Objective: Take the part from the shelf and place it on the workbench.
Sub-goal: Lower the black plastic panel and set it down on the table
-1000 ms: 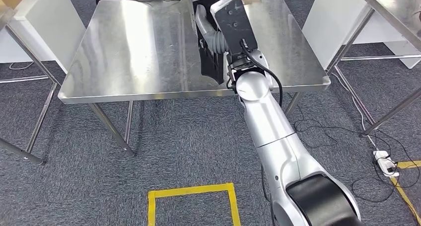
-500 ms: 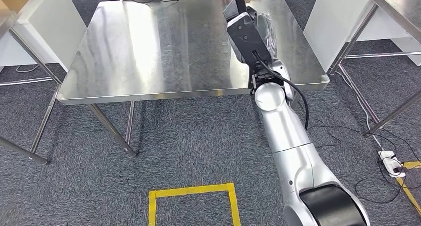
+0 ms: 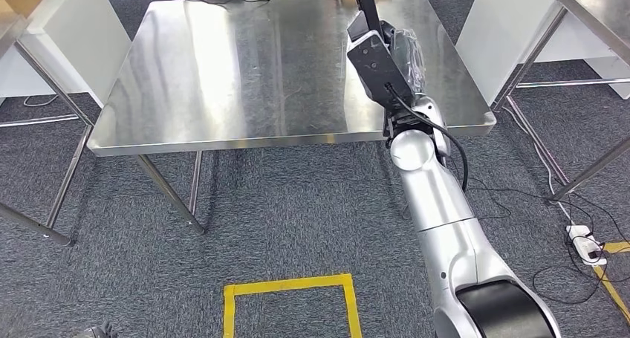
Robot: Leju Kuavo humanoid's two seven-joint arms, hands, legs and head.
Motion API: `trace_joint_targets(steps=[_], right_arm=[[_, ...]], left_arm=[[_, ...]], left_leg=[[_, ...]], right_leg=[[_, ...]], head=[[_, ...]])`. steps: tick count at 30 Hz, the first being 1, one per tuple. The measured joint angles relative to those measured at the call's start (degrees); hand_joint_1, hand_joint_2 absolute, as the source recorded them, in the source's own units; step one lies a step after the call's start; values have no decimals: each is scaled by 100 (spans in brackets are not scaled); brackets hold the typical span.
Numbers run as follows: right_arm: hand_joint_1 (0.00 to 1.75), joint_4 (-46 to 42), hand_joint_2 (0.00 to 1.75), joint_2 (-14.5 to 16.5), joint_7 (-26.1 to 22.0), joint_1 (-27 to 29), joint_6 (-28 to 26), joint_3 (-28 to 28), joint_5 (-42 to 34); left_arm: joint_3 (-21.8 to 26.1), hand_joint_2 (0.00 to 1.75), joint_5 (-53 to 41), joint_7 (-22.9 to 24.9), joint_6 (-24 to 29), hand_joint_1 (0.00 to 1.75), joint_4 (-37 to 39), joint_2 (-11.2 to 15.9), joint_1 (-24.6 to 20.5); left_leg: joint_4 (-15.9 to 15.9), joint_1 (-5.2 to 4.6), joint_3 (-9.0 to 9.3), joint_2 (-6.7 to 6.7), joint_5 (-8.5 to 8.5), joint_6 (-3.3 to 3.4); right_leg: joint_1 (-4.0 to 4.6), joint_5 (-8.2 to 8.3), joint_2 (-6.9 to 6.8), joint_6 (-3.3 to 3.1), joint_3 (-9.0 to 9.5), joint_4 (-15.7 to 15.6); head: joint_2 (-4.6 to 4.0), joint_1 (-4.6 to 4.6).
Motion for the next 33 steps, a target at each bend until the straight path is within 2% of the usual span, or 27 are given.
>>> trace_joint_targets(steps=[4, 7, 9, 12, 13, 14, 15, 16, 17, 18, 19, 20, 22, 23, 25, 26, 27, 28, 29, 30, 31, 33], right_arm=[[175, -87, 175, -51, 1, 68, 13, -111, 114], [175, -160, 175, -71, 7, 99, 25, -177, 213], [175, -183, 175, -88, -9, 102, 58, -205, 266], [175, -36, 175, -111, -184, 167, 83, -278, 316], [175, 41, 175, -115, -242, 215, 78, -310, 323], [175, 102, 175, -117, -280, 261, 74, -335, 327], [175, 144, 175, -117, -302, 295, 72, -353, 331], [175, 179, 175, -117, -317, 312, 72, -367, 333], [175, 220, 175, -117, -329, 313, 72, -379, 337], [175, 257, 175, -113, -336, 307, 73, -388, 344], [175, 293, 175, -109, -339, 304, 75, -399, 358], [175, 329, 175, -104, -339, 302, 77, -410, 375], [175, 368, 175, -86, -338, 296, 80, -433, 409], [175, 383, 175, -77, -339, 288, 81, -446, 417], [175, 425, 175, -59, -343, 280, 88, -462, 422], [175, 455, 175, -55, -344, 286, 92, -464, 423], [175, 487, 175, -54, -343, 297, 96, -465, 423], [175, 514, 175, -53, -343, 308, 97, -467, 423], [175, 537, 175, -50, -344, 314, 97, -469, 423], [175, 556, 175, -45, -344, 315, 96, -471, 423], [175, 575, 175, -37, -345, 316, 95, -474, 423], [175, 628, 175, -17, -348, 322, 95, -480, 426]], left_arm=[[-59, 0, -12, 0, -17, 0, -1, -12, 1], [-72, 0, -13, 0, -45, 0, -1, -15, 2], [-88, 0, -27, 0, -7, 0, 6, -20, 3], [-99, 0, -66, 0, 98, 0, 74, -22, 30], [-99, 0, -76, 0, 109, 0, 102, -26, 53], [-99, 0, -84, 0, 114, 0, 124, -32, 79], [-99, 0, -91, 0, 115, 0, 143, -39, 97], [-99, 0, -93, 0, 115, 0, 160, -43, 109], [-98, 0, -95, 0, 115, 0, 174, -40, 112], [-98, 0, -96, 0, 114, 0, 184, -35, 108], [-98, 0, -96, 0, 114, 0, 194, -27, 103], [-98, 0, -97, 0, 114, 0, 206, -21, 99], [-98, 0, -97, 0, 117, 0, 232, -13, 90], [-99, 0, -97, 0, 119, 0, 244, -9, 84], [-102, 0, -95, 0, 119, 0, 269, -2, 73], [-103, 0, -92, 0, 119, 0, 285, 1, 76], [-103, 0, -90, 0, 119, 0, 302, 3, 86], [-102, 0, -88, 0, 119, 0, 317, 3, 97], [-101, 0, -87, 0, 119, 0, 331, 4, 106], [-100, 0, -87, 0, 119, 0, 343, 4, 111], [-99, 0, -87, 0, 118, 0, 355, 6, 117], [-99, 0, -87, 0, 118, 0, 378, 25, 150]], left_leg=[[7, -26, -13, 1, -26, 59], [-64, -24, 44, 3, -80, 177], [-82, 0, 145, 7, -112, 244], [-77, 13, 234, 16, -180, 251], [-74, 22, 271, 13, -208, 231], [-69, 34, 315, 5, -244, 202], [-63, 52, 367, -4, -287, 164], [-55, 65, 417, -12, -340, 116], [-44, 74, 462, -18, -396, 67], [-41, 77, 485, -20, -447, 16], [-44, 76, 505, -20, -487, -32], [-39, 77, 523, -20, -505, -70], [99, 90, 485, 11, -473, -123], [318, 96, 368, 56, -407, -143], [997, 104, -92, 162, -345, -185], [1324, 104, -363, 187, -444, -201], [1542, 104, -609, 196, -634, -208], [1623, 102, -804, 198, -862, -205], [1552, 96, -926, 199, -1035, -187], [1352, 84, -987, 199, -1062, -151], [1042, 62, -1005, 200, -845, -91], [310, -31, -976, 198, 169, 59]], right_leg=[[-18, 15, 2, 26, 6, 12], [-15, 27, -2, 95, -33, 164], [-24, -135, -9, 83, -257, 547], [-56, -484, -14, 89, -846, 1576], [-72, -496, -16, 124, -950, 1708], [-93, -414, -17, 175, -940, 1608], [-118, -247, -18, 236, -821, 1289], [-147, -36, -18, 303, -638, 842], [-154, 95, -14, 329, -473, 452], [-149, 155, -11, 303, -340, 183], [-132, 152, -6, 240, -275, 60], [-106, 87, -5, 147, -249, 57], [-116, 37, -6, 12, -158, 48], [-123, -7, -10, -38, -87, 34], [-118, -115, -14, -103, 90, -7], [-109, -186, -18, -118, 189, -28], [-101, -264, -20, -123, 295, -45], [-91, -355, -19, -128, 414, -57], [-81, -452, -19, -131, 541, -63], [-68, -556, -19, -132, 677, -66], [-55, -669, -22, -132, 814, -74], [-21, -899, -1, -116, 1073, -101]], head=[[0, -1], [0, 2], [0, 19], [0, 33], [0, 35], [0, 35], [0, 37], [0, 38], [0, 42], [0, 44], [0, 41], [0, 40], [0, 25], [0, 15], [0, -3], [0, -12], [0, -11], [0, -13], [0, -14], [0, -13], [0, -15], [0, -19]])
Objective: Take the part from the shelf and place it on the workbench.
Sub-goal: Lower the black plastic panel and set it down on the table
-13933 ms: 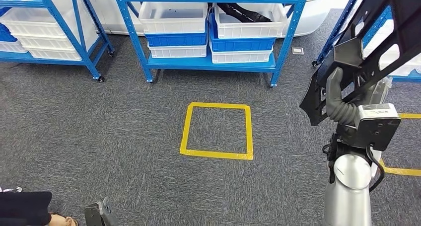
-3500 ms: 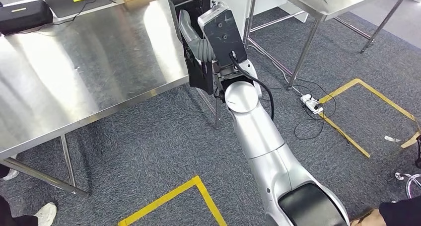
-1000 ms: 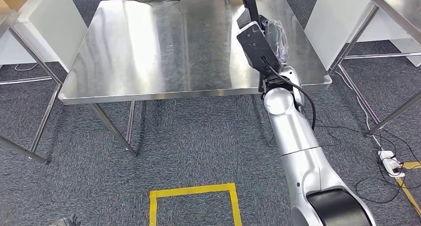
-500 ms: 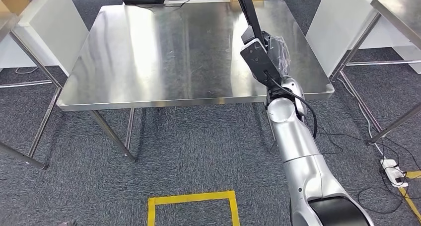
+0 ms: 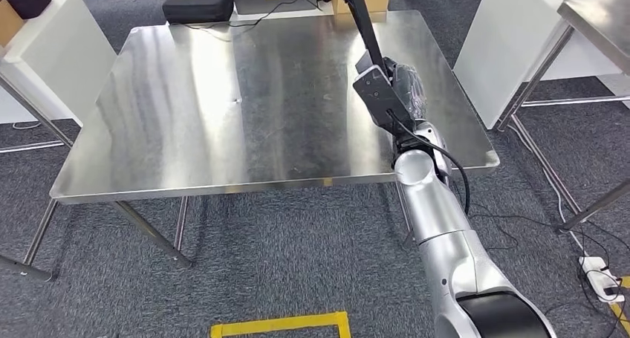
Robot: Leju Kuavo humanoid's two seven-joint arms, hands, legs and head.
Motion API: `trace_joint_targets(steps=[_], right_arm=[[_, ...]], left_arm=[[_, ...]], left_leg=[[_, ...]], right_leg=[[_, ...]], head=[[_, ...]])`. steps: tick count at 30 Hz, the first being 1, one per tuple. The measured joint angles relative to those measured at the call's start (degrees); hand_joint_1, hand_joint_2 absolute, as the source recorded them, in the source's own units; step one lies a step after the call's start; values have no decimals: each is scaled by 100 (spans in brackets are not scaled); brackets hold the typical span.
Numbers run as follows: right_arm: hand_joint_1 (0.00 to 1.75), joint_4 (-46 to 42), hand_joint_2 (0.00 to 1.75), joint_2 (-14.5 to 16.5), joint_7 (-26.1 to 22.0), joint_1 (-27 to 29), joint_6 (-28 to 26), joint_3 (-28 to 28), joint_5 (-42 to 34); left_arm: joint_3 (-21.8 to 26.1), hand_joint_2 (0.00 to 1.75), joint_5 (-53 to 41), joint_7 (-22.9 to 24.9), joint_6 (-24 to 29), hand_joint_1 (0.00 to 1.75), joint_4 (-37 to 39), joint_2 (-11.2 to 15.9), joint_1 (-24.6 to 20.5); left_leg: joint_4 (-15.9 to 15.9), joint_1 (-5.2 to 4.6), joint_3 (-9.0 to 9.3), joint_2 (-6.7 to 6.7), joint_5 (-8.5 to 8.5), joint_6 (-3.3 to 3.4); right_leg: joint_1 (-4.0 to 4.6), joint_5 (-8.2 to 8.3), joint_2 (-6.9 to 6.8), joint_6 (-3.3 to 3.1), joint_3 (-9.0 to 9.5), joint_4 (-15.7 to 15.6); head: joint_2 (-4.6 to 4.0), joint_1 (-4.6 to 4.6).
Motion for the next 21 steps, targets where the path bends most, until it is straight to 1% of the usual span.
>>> trace_joint_targets(steps=[1, 2, 3, 4, 5, 6, 7, 8, 9, 10, 11, 12, 13, 14, 15, 16, 17, 18, 19, 20, 21], right_arm=[[175, 19, 175, 26, 1, 4, 1, -2, 8], [175, 29, 175, 45, 0, -1, 2, -5, 15], [175, 25, 175, 72, -3, -33, 0, -9, 23], [175, 15, 175, 95, 0, -78, -2, -13, 29], [175, 10, 175, 103, -4, -131, -4, -15, 29], [175, 11, 175, 113, -4, -175, -5, -16, 30], [175, 17, 175, 116, -3, -188, -4, -15, 31], [175, 24, 175, 110, -4, -182, -4, -15, 32], [175, 33, 175, 101, -3, -162, -4, -16, 32], [175, 45, 175, 90, -1, -137, -4, -17, 32], [175, 57, 175, 76, 0, -111, -5, -19, 32], [175, 73, 175, 63, 2, -86, -4, -19, 31], [175, 92, 175, 49, 2, -66, -2, -19, 31], [175, 113, 175, 38, 2, -56, 7, -18, 35], [175, 132, 175, 28, 3, -57, 20, -18, 44], [175, 144, 175, 29, 1, -78, 37, -19, 60], [175, 149, 175, 47, -2, -116, 53, -21, 79], [175, 151, 175, 78, -12, -177, 65, -23, 96], [175, 152, 175, 115, -23, -246, 76, -23, 108], [175, 156, 175, 171, -34, -337, 86, -20, 118], [175, 163, 175, 229, -55, -440, 81, -17, 139]], left_arm=[[2, 0, 4, 0, 4, 0, 10, 10, 14], [5, 0, 8, 0, 8, 0, 16, 20, 21], [9, 0, 8, 0, 11, 0, 22, 20, 7], [11, 0, 8, 0, 12, 0, 25, 19, -19], [11, 0, 4, 0, 11, 0, 28, 16, -50], [10, 0, 1, 0, 10, 0, 32, 14, -77], [9, 0, 2, 0, 9, 0, 35, 15, -93], [8, 0, 2, 1, 10, 0, 39, 14, -99], [8, 0, 3, 1, 10, 0, 44, 14, -96], [8, 0, 4, 1, 11, 0, 50, 13, -88], [8, 0, 6, 1, 11, 0, 56, 11, -79], [9, 0, 8, 0, 12, 0, 62, 11, -69], [9, 0, 10, 0, 13, 0, 67, 9, -60], [9, 0, 18, 1, 18, 0, 78, -7, -55], [11, 0, 30, 1, 32, 0, 88, -15, -59], [16, 0, 49, 2, 52, 0, 99, -38, -69], [24, 0, 67, 2, 81, 0, 103, -52, -73], [36, 0, 80, 1, 112, 0, 100, -58, -82], [47, 0, 90, 1, 136, 0, 97, -72, -85], [58, 0, 96, 0, 162, 0, 90, -60, -96], [68, 0, 108, 0, 164, 0, 79, -64, -121]], left_leg=[[-243, -42, 47, -9, 422, 50], [-383, -72, 97, -22, 632, 69], [-411, -87, 201, -39, 578, 72], [-411, -76, 318, -59, 480, 84], [-425, -67, 442, -70, 383, 110], [-427, -62, 587, -80, 292, 147], [-433, -55, 712, -85, 199, 180], [-434, -58, 836, -88, 96, 201], [-440, -62, 966, -105, -15, 213], [-455, -64, 1113, -131, -131, 219], [-486, -68, 1284, -161, -248, 221], [-531, -75, 1472, -191, -360, 224], [-586, -90, 1656, -214, -472, 226], [-637, -87, 1821, -234, -578, 231], [-680, -92, 1980, -261, -686, 231], [-744, -96, 2122, -280, -821, 222], [-769, -100, 2301, -285, -891, 214], [-752, -123, 2442, -280, -911, 199], [-712, -141, 2535, -262, -899, 188], [-583, -159, 2566, -241, -823, 178], [-381, -171, 2483, -204, -786, 155]], right_leg=[[20, -122, 8, 4, 136, -67], [45, -182, 22, 27, 289, -91], [65, -178, 29, 69, 400, -81], [61, -109, 22, 112, 444, 42], [61, 31, 16, 172, 352, 349], [56, 132, 7, 208, 121, 734], [51, 144, -3, 205, -197, 1165], [60, 53, -13, 172, -528, 1527], [62, -145, -14, 120, -839, 1743], [64, -393, -15, 67, -1100, 1805], [71, -599, -14, 33, -1303, 1712], [87, -682, -14, 31, -1448, 1501], [114, -551, -13, 59, -1543, 1177], [157, -127, -11, 108, -1576, 756], [209, 369, 0, 154, -1592, 336], [267, 808, 19, 167, -1528, 13], [292, 1091, 44, 142, -1433, -223], [302, 1131, 71, 93, -1340, -325], [294, 1101, 90, 36, -1222, -356], [246, 1071, 104, -20, -1146, -397], [215, 1076, 101, -67, -1066, -398]], head=[[0, -1], [0, 3], [0, 0], [0, 4], [-1, 3], [-1, 2], [-1, -1], [-1, 2], [-1, 4], [0, 2], [0, 4], [0, 5], [0, 10], [0, 15], [0, 4], [0, 7], [0, 10], [0, 13], [0, 32], [0, 38], [0, 37]])
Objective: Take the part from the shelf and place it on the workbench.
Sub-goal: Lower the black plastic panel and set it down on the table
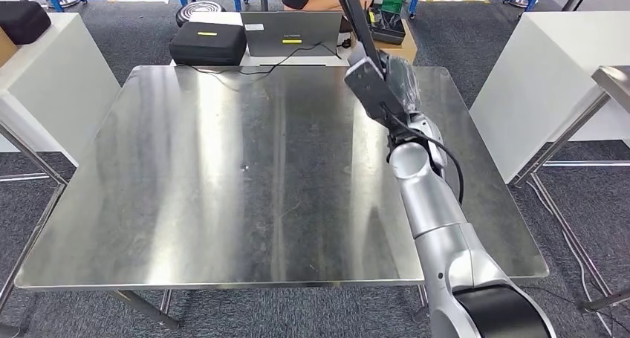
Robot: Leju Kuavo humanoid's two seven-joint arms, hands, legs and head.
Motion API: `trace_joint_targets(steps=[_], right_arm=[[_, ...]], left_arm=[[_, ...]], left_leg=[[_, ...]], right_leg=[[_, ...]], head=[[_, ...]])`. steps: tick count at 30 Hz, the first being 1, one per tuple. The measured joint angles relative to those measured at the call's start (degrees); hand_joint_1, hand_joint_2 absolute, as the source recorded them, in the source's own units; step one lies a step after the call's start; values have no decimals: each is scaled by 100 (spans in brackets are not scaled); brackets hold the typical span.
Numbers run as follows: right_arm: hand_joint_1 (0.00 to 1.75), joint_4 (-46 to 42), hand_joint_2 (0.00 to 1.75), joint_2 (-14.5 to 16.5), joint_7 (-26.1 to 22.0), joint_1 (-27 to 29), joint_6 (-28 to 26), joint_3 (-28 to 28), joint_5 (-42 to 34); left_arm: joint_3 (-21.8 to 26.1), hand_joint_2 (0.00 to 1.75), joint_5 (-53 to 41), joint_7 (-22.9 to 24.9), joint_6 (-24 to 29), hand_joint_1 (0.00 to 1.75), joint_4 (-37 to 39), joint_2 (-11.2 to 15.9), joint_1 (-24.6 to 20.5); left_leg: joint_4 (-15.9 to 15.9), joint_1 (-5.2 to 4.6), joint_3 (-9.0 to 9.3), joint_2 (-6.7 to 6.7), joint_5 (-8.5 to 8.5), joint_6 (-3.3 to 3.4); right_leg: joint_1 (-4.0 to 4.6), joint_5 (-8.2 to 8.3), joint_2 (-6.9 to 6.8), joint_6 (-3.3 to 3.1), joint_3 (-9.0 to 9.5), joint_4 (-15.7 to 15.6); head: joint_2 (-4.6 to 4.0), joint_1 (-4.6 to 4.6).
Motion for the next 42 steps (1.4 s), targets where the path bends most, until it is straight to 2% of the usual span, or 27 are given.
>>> trace_joint_targets(steps=[2, 3, 5, 6, 7, 8, 10, 11, 12, 14, 16, 18, 20, 21, 22, 24, 25, 27, 28, 31, 33, 35, 36, 37, 39, 40, 42], right_arm=[[175, 9, 175, 120, -43, -181, -25, 9, 58], [175, 11, 175, 163, -23, -233, -14, 13, 103], [175, 1, 175, 223, 107, -266, 83, 23, 196], [175, -16, 175, 245, 190, -268, 144, 26, 243], [175, -36, 175, 263, 245, -268, 181, 29, 284], [175, -55, 175, 277, 286, -268, 202, 32, 321], [175, -72, 175, 290, 339, -256, 220, 41, 386], [175, -74, 175, 287, 368, -253, 222, 45, 433], [175, -72, 175, 283, 408, -244, 224, 53, 501], [175, -58, 175, 267, 557, -240, 250, 79, 729], [175, -1, 175, 261, 785, -272, 317, 121, 995], [175, 190, 175, 262, 1069, -384, 389, 177, 1283], [175, 472, 175, 259, 1327, -465, 444, 230, 1541], [175, 610, 175, 256, 1436, -474, 470, 252, 1645], [175, 743, 175, 252, 1535, -475, 493, 278, 1730], [175, 988, 175, 249, 1713, -506, 543, 321, 1879], [175, 1101, 175, 250, 1787, -535, 565, 337, 1940], [175, 1314, 175, 245, 1947, -598, 614, 359, 2077], [175, 1417, 175, 244, 2038, -623, 647, 377, 2157], [175, 1663, 175, 250, 2262, -638, 738, 452, 2351], [175, 1781, 175, 259, 2306, -637, 756, 489, 2392], [175, 1891, 175, 262, 2318, -630, 759, 521, 2408], [131, 1942, 131, 263, 2336, -618, 770, 536, 2421], [87, 1988, 87, 264, 2370, -605, 789, 550, 2449], [0, 2067, 0, 280, 2470, -591, 841, 583, 2543], [0, 2097, 0, 300, 2515, -588, 857, 599, 2598], [0, 2146, 0, 363, 2573, -581, 867, 626, 2696]], left_arm=[[24, 0, 36, 0, -34, 0, -67, -1, -48], [44, 0, 51, 0, -61, 0, -104, -11, -60], [90, 0, 67, 0, -78, 0, -144, -7, -60], [109, 0, 66, 0, -78, 0, -147, -4, -54], [121, 0, 61, 0, -81, 0, -152, -2, -47], [129, 0, 48, 0, -87, 0, -157, 2, -41], [142, 0, 24, -1, -112, 0, -164, -4, -8], [150, 0, 10, -1, -129, 0, -164, -3, 18], [157, 0, 3, -1, -146, 0, -164, -6, 43], [169, 0, -4, -1, -176, 0, -164, 1, 65], [180, 0, 5, -2, -197, 0, -171, -2, 73], [193, 0, 14, -2, -188, 0, -182, -3, 87], [206, 0, 24, -2, -158, 0, -189, -4, 92], [213, 0, 38, -2, -137, 0, -193, -5, 95], [224, 0, 56, -2, -111, 0, -200, -7, 103], [251, 0, 100, -2, -35, 0, -229, -19, 138], [268, 0, 118, -2, 5, 0, -244, -54, 158], [307, 0, 161, -2, 93, 0, -299, -96, 192], [331, 0, 178, -2, 150, 0, -333, -118, 211], [404, 0, 190, -4, 333, 0, -435, -113, 282], [437, 0, 183, -3, 384, 0, -461, -109, 312], [452, 0, 170, -3, 403, 0, -470, -114, 320], [456, 44, 168, -3, 429, 0, -476, -115, 324], [461, 87, 172, -4, 484, 0, -487, -119, 329], [483, 175, 213, -4, 694, 0, -511, -127, 338], [499, 131, 251, -3, 832, 0, -519, -139, 335], [534, 44, 333, -3, 1111, 0, -520, -161, 310]], left_leg=[[577, 20, -285, 91, -115, -87], [888, 62, -474, 137, -297, -149], [1222, 183, -852, 165, -850, -285], [1197, 244, -1001, 175, -1079, -350], [1050, 303, -1102, 189, -1160, -420], [783, 364, -1154, 207, -1023, -492], [234, 440, -1201, 307, -224, -626], [80, 443, -1209, 347, 129, -610], [47, 424, -1237, 371, 353, -561], [99, 385, -1288, 327, 393, -417], [97, 381, -1298, 268, 374, -345], [73, 373, -1262, 219, 336, -265], [71, 332, -1227, 164, 283, -189], [70, 302, -1192, 131, 250, -151], [69, 262, -1143, 100, 211, -119], [63, 180, -1020, 55, 124, -71], [64, 135, -969, 37, 76, -60], [59, 76, -907, -2, -20, -55], [53, 59, -895, -16, -60, -59], [110, 70, -914, 15, -173, -113], [586, 119, -1182, 95, -417, -220], [1333, 192, -1654, 153, -729, -336], [1579, 233, -1845, 166, -775, -382], [1623, 273, -1938, 181, -694, -424], [1125, 347, -1796, 206, -270, -493], [766, 370, -1638, 207, -72, -513], [302, 376, -1387, 204, 127, -454]], right_leg=[[-78, 126, -54, -91, 162, 14], [-102, 178, -90, -110, 237, 33], [-165, 147, -124, -87, 337, 61], [-203, 92, -119, -55, 370, 69], [-245, 34, -115, -13, 398, 82], [-292, -34, -112, 40, 428, 107], [-358, -198, -120, 171, 474, 210], [-363, -263, -125, 235, 463, 272], [-356, -309, -135, 288, 442, 322], [-350, -339, -161, 348, 391, 353], [-374, -405, -186, 361, 283, 497], [-370, -565, -193, 335, -115, 1101], [-322, -708, -191, 300, -696, 1928], [-289, -686, -190, 287, -915, 2153], [-252, -571, -188, 273, -1028, 2162], [-138, -97, -182, 196, -928, 1535], [-52, 138, -177, 119, -787, 1103], [70, 361, -178, -17, -578, 521], [101, 353, -180, -51, -534, 423], [29, 297, -182, -70, -461, 335], [-23, 270, -189, -112, -401, 296], [-28, 236, -214, -149, -384, 299], [-34, 226, -225, -150, -380, 302], [-43, 214, -230, -138, -377, 311], [-76, 184, -230, -90, -375, 361], [-86, 159, -229, -51, -382, 408], [-77, 106, -229, 15, -414, 492]], head=[[0, -18], [0, -30], [0, -39], [0, -40], [0, -42], [0, -43], [0, -57], [0, -74], [0, -72], [0, -52], [0, -12], [0, 15], [0, 23], [0, 26], [0, 28], [0, 34], [0, 25], [0, 5], [0, -3], [0, -7], [0, -25], [0, -37], [0, -35], [0, -37], [0, -36], [0, -37], [0, -31]])
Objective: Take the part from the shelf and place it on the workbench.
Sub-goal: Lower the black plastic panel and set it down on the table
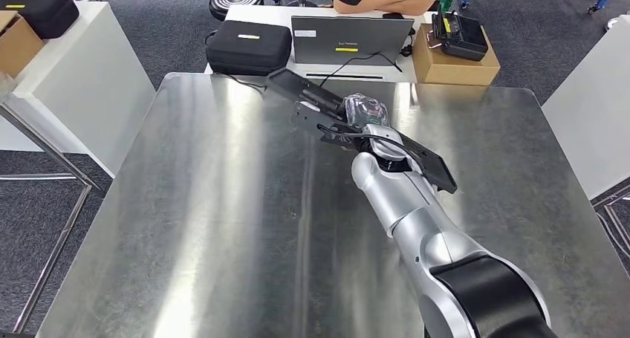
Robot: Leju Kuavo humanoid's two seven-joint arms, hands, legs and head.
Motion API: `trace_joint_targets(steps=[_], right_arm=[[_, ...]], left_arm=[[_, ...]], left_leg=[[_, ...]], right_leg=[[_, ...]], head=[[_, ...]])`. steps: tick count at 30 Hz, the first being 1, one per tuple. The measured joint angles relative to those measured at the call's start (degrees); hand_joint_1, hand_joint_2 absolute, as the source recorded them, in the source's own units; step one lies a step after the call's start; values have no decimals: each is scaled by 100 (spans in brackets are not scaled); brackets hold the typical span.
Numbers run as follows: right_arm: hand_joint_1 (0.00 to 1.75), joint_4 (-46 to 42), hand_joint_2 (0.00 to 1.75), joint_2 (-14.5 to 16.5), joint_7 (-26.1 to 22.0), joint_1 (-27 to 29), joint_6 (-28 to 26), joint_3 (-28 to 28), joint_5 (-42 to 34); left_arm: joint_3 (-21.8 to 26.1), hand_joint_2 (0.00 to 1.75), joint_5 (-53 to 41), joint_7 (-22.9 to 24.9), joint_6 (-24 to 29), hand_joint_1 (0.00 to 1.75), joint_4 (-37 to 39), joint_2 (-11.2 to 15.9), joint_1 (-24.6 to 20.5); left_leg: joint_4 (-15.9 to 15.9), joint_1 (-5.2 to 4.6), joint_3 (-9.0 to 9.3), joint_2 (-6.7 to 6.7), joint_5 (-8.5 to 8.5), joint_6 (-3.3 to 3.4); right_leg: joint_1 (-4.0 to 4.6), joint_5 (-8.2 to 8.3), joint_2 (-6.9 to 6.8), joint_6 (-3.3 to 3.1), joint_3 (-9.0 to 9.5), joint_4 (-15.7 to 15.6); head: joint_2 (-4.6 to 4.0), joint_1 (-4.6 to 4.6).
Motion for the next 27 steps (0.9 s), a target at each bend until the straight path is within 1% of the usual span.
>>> trace_joint_targets(steps=[1, 2, 4, 6, 9, 14, 17, 18, 20, 24, 25, 27], right_arm=[[0, 24, 0, 42, 16, 7, 4, 12, 40], [0, 47, 0, 77, 30, 16, 10, 25, 76], [0, 91, 0, 149, 43, 31, 33, 50, 129], [0, 128, 0, 210, 42, 44, 55, 69, 164], [0, 166, 0, 293, -5, 88, 70, 104, 199], [0, 184, 0, 357, -69, 151, 72, 121, 211], [0, 183, 0, 362, -215, 180, 58, 121, 139], [0, 178, 0, 363, -312, 195, 55, 120, 39], [0, 129, 0, 365, -646, 239, 75, 118, -463], [0, -112, 0, 369, -1450, 304, 119, 192, -2022], [0, -181, 0, 369, -1550, 303, 116, 247, -2249], [0, -297, 0, 368, -1630, 303, 116, 349, -2466]], left_arm=[[20, 0, 29, 1, 125, 0, 10, -12, -22], [38, 0, 53, 1, 217, 0, 29, -17, -47], [73, 0, 111, 1, 276, 0, 85, -20, -102], [117, 0, 164, 0, 248, 0, 127, -17, -141], [182, 0, 214, 1, 251, 0, 161, -12, -166], [245, 0, 243, 0, 268, 0, 185, -1, -184], [275, 0, 254, 1, 316, 0, 191, 4, -192], [284, 0, 257, 1, 339, 0, 191, 4, -194], [304, 0, 268, 1, 370, 0, 193, 3, -196], [359, 0, 308, 1, 449, 0, 202, -10, -193], [377, 0, 317, 1, 469, 0, 202, -17, -190], [410, 0, 330, 1, 486, 0, 202, -34, -182]], left_leg=[[-60, -11, 45, 2, 11, 46], [-74, -23, 66, 8, 24, 92], [-77, -40, 77, 14, 37, 124], [-77, -52, 83, 13, 44, 147], [-75, -61, 86, 14, 45, 159], [-80, -68, 88, 15, 38, 169], [-93, -67, 96, 18, 34, 171], [-100, -67, 100, 19, 34, 172], [-121, -66, 109, 19, 36, 171], [-219, -67, 126, 18, 92, 175], [-236, -66, 130, 17, 97, 175], [-273, -66, 138, 17, 101, 170]], right_leg=[[13, -20, 2, 8, -7, 22], [21, -30, 3, -1, -11, 25], [20, -23, 4, -28, 21, 10], [18, 4, 3, -6, 49, -10], [17, 26, 5, 27, 60, -22], [18, 25, 6, 36, 58, -24], [18, 18, 8, 48, 58, -26], [18, 16, 8, 53, 58, -26], [18, 16, 9, 58, 58, -30], [14, 53, 9, 106, 61, -99], [14, 55, 9, 110, 60, -108], [14, 54, 9, 110, 60, -129]], head=[[0, 4], [0, 11], [0, 19], [0, 21], [0, 20], [0, 17], [0, 17], [0, 18], [0, 18], [0, 15], [0, 16], [0, 15]])
